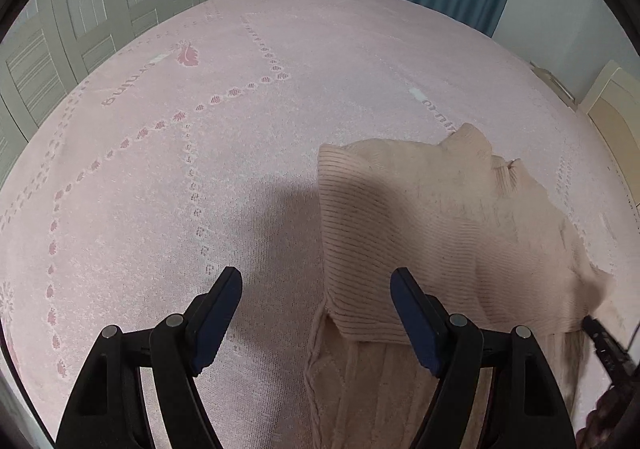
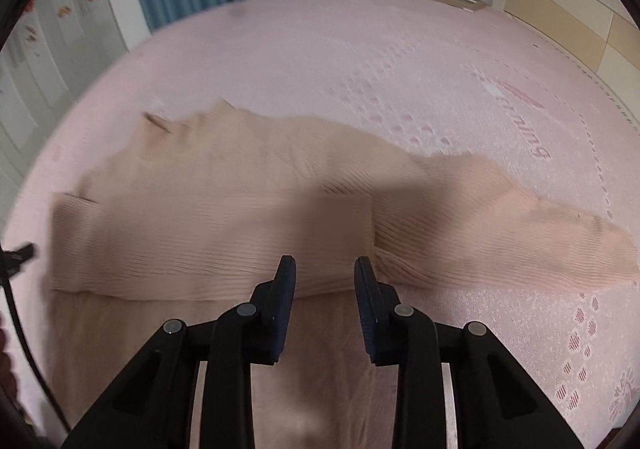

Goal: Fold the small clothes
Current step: 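Grasp the other sleeve cuff with the right tool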

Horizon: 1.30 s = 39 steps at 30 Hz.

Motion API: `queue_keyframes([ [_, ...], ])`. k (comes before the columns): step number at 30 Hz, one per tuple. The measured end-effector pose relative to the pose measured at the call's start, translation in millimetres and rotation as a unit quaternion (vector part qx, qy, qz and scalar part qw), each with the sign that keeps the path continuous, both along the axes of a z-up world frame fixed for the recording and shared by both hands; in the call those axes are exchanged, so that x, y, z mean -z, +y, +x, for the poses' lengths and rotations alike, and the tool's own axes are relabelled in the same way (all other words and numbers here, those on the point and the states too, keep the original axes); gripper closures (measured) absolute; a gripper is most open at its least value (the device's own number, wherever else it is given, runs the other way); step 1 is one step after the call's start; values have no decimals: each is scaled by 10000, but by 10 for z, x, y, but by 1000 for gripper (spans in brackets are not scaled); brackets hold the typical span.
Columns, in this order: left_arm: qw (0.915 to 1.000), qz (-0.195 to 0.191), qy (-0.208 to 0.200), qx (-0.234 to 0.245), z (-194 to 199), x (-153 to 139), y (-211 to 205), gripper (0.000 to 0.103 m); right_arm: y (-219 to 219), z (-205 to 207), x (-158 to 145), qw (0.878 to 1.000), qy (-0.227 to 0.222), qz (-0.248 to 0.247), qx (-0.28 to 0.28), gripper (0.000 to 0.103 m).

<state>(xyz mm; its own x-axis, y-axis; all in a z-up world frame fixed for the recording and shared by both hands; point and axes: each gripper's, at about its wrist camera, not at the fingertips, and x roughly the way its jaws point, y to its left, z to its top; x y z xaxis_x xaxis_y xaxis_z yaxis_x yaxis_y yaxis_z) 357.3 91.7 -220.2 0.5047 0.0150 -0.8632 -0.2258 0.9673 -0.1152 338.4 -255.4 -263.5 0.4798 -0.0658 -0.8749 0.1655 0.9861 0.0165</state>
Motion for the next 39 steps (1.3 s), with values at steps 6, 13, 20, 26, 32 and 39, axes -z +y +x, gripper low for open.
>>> queue_keyframes([
  [6, 9991, -192, -39, -374, 6, 4, 225, 28, 119, -8, 58, 9994, 1, -192, -300, 103],
  [13, 9988, -221, -44, -427, 23, 60, 261, 28, -91, -236, -120, 9991, -351, 17, 223, 103],
  [20, 9994, -66, 318, -110, 146, 259, 34, 28, -142, -192, -34, 9990, 130, 349, 242, 101],
  [26, 9974, -199, 683, -110, 201, 449, 6, 27, -213, -426, -583, 9990, -415, 172, 61, 70],
  [32, 9980, 192, 592, -72, 184, 427, -99, 24, -857, -770, -1078, 9957, -812, -39, 447, 39],
  [39, 9989, -358, 217, -187, 121, 346, -56, 24, -1920, -1132, -892, 9922, -563, -513, 982, 36],
])
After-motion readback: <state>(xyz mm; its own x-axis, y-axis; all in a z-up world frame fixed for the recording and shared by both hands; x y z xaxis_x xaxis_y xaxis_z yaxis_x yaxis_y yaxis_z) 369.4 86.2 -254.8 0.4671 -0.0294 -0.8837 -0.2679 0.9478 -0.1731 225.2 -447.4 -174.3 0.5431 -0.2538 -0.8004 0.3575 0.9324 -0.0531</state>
